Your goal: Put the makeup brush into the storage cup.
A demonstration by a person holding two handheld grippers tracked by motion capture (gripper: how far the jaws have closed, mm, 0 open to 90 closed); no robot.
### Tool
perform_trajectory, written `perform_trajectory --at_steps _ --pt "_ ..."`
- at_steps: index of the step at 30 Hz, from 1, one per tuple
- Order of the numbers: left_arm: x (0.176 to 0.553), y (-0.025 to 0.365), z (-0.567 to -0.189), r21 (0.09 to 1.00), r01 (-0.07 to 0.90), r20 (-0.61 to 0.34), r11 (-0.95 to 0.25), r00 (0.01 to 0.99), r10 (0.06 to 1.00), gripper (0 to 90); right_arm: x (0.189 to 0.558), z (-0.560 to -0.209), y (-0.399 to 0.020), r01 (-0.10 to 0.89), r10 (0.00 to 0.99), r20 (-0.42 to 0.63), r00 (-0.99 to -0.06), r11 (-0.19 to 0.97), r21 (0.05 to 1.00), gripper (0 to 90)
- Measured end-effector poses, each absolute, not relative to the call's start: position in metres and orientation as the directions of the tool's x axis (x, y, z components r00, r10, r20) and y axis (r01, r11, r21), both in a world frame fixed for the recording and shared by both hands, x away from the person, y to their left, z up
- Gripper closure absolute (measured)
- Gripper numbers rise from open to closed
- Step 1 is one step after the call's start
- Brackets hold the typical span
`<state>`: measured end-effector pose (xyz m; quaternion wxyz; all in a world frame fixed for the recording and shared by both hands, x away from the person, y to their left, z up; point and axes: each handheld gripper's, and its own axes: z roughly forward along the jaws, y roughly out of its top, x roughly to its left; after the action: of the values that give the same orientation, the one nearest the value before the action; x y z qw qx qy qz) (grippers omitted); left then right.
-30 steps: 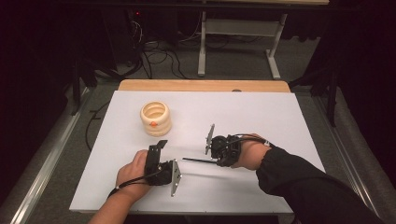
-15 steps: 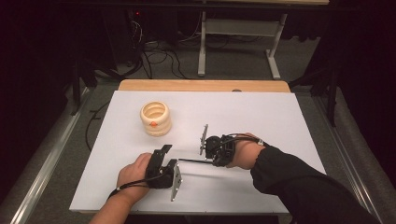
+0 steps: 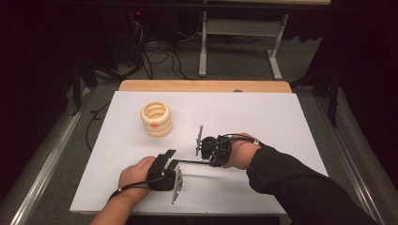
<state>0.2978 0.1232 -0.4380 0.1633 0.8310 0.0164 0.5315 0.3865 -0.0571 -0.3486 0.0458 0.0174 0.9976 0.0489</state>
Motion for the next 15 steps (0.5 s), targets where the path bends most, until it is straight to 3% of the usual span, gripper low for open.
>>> perform_trajectory --at_steps 15 --pt "0.296 0.123 -0.438 0.268 -0.172 0.877 -0.948 0.451 0.166 70.8 0.391 -0.348 -0.045 0.017 0.026 -0.096 -0.995 0.995 0.096 86.3"
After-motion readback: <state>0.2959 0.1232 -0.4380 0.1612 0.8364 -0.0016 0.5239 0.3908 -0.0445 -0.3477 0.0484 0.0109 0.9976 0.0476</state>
